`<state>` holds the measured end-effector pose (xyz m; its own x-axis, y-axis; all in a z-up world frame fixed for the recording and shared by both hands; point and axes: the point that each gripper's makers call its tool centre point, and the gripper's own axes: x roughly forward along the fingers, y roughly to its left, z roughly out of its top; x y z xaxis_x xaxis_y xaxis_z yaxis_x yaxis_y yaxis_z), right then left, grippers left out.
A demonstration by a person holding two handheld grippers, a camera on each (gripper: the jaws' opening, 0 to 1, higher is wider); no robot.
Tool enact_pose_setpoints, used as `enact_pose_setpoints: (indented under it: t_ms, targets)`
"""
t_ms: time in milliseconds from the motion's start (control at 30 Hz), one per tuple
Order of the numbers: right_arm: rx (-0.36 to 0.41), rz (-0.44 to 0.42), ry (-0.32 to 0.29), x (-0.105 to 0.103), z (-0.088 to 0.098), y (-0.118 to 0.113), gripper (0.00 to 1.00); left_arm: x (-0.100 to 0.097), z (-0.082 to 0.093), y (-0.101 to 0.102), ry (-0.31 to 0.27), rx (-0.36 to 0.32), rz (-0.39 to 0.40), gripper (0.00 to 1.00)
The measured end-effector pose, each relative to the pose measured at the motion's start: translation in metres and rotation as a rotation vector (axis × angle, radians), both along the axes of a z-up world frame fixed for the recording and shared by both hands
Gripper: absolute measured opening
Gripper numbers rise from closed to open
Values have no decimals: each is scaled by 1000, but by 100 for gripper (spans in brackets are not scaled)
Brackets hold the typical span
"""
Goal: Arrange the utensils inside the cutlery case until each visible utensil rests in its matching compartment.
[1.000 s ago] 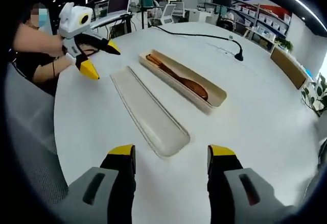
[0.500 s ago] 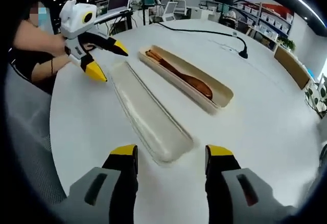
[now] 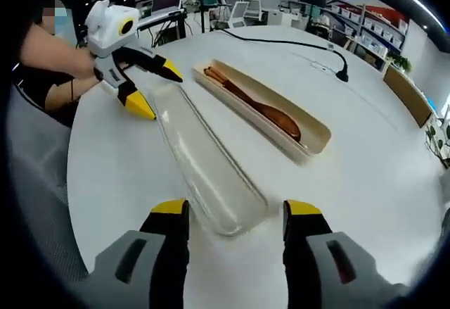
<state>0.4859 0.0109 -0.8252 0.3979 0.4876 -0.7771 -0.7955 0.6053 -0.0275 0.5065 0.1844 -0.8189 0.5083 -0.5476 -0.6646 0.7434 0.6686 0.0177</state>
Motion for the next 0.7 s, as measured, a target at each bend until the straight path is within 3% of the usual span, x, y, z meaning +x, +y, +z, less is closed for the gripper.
enact_pose_setpoints:
  t_ms: [333, 533, 700]
  targets:
    - [14, 25, 7, -6, 0, 2, 45, -1, -1, -3, -22, -34, 29, 59]
    - [-8, 49, 60, -17, 0, 0, 44, -11, 1, -7, -30, -36, 17, 58]
    - [43, 19, 126, -29, 3, 1, 44, -16, -1, -9, -35, -46, 30, 61]
